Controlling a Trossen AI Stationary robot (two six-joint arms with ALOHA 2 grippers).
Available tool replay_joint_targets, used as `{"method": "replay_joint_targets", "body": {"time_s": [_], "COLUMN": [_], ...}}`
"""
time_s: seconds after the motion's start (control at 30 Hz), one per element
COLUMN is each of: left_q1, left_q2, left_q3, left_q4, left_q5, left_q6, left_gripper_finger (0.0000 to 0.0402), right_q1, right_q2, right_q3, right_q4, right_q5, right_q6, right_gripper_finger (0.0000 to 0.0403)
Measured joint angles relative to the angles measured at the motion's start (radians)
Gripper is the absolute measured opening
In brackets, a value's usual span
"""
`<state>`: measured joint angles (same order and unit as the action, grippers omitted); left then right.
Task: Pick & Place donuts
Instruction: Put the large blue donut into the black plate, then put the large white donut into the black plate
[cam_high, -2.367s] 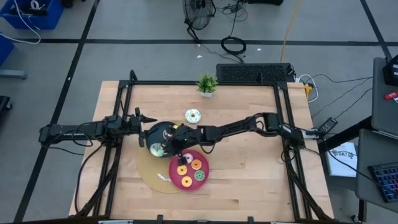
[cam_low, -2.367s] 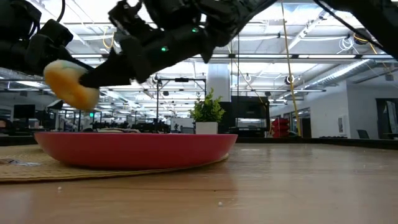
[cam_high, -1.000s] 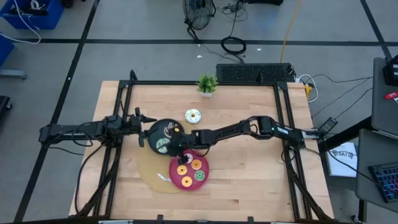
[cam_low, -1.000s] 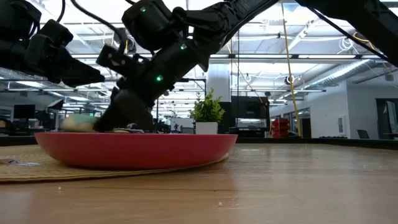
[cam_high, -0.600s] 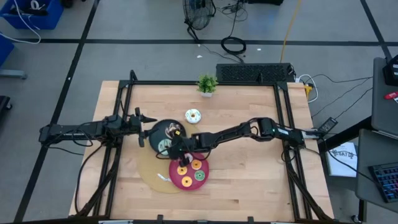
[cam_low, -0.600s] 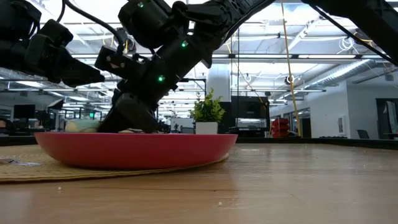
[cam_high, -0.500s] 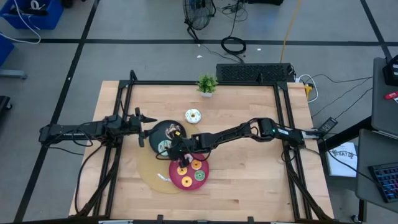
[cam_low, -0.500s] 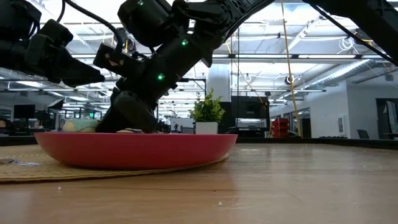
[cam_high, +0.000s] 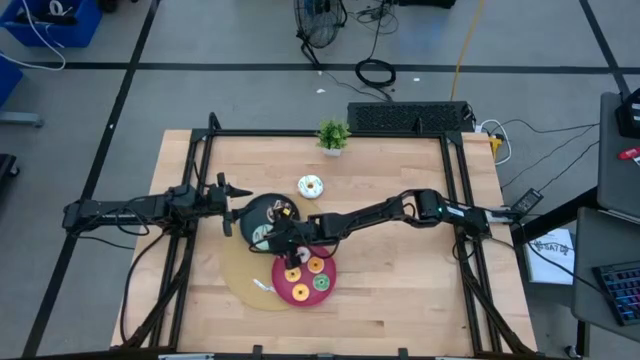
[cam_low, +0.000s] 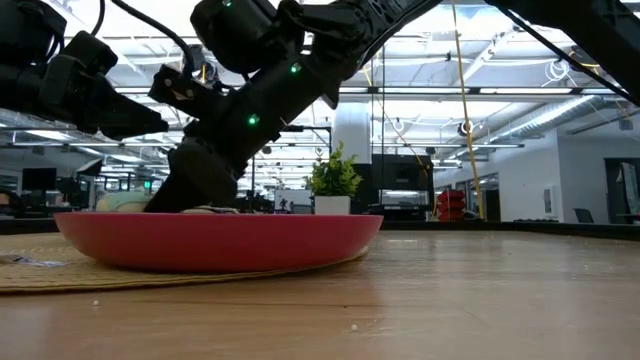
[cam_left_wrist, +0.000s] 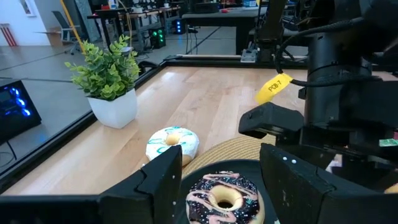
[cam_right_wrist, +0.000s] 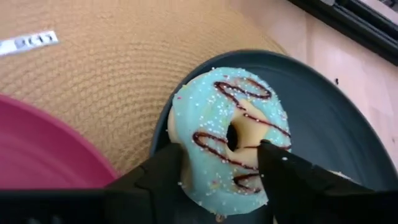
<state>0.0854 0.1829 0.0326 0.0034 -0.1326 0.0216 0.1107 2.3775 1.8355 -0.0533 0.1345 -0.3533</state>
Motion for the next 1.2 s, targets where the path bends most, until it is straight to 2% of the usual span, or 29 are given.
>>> {"method": "replay_joint_targets", "body": {"time_s": [0.2,0.3,0.47,0.67,0.9,1.0,1.2], "left_q1": [0.000,0.000,0.000,0.000,0.000,0.000,0.000], "left_q2": [0.000,0.000,0.000,0.000,0.000,0.000,0.000], "left_q3": [0.000,0.000,0.000,0.000,0.000,0.000,0.000], "left_q4": [0.000,0.000,0.000,0.000,0.000,0.000,0.000], "left_q5": [0.000,0.000,0.000,0.000,0.000,0.000,0.000], "left_q6": [0.000,0.000,0.000,0.000,0.000,0.000,0.000], "left_gripper_finger": [0.0214,0.0214,0.0214,0.0214,0.0214,0.0214,0.0214], "right_q1": [0.012,0.018,0.000,-0.092,-0.178,-0.210,-0.290], "right_q2": [-0.052,-0.087,-0.184,-0.269,-0.307,-0.312,-0.305], "right_q3": [-0.001,-0.001,0.000,-0.002,-0.002,-0.018,-0.164], "right_q4": [0.007,0.001,-0.174,-0.393,-0.550,-0.560,-0.442], "right_q5": [0.018,0.084,0.210,0.128,0.123,0.123,0.104], "right_q6": [0.002,0.006,0.029,0.105,0.119,0.135,0.160], "right_gripper_finger": [0.0235,0.0245,0.0258,0.0262,0.0257,0.0263,0.0296]}}
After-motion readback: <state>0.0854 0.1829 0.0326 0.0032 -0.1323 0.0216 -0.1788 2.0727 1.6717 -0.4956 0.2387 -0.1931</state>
